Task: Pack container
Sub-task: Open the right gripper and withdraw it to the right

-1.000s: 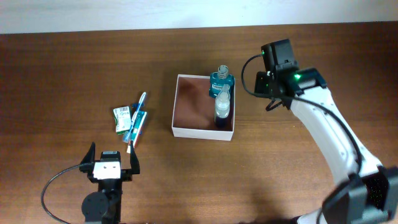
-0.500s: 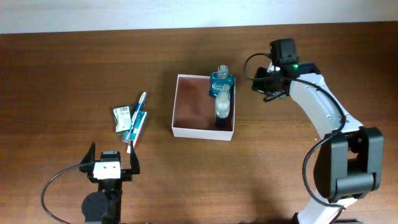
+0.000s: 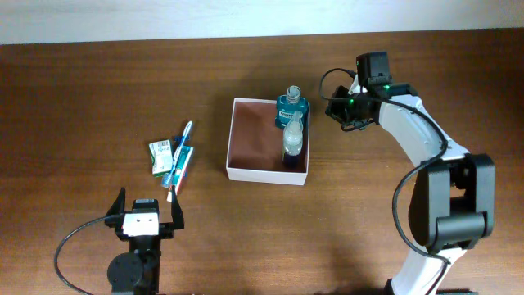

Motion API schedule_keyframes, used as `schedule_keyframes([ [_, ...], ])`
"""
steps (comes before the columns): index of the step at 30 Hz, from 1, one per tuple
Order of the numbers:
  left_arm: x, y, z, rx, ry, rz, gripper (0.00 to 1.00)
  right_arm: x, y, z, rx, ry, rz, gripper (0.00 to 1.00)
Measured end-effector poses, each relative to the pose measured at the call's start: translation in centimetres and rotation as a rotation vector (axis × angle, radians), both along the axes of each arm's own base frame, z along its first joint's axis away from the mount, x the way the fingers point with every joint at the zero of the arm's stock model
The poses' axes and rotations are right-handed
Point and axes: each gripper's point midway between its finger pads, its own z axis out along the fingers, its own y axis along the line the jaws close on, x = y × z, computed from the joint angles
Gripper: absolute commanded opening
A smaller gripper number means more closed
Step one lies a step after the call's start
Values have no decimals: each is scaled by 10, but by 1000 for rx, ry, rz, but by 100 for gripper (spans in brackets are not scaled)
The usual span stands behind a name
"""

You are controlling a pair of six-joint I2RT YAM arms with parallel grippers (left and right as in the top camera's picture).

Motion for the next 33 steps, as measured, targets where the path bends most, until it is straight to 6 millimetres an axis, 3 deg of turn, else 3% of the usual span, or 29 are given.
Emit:
schedule_keyframes([
  [9, 0, 0, 0, 0, 0, 0, 99, 6, 17, -2, 105, -5, 24, 4],
  [33, 0, 0, 0, 0, 0, 0, 99, 6, 28, -7, 144, -25, 49, 4],
])
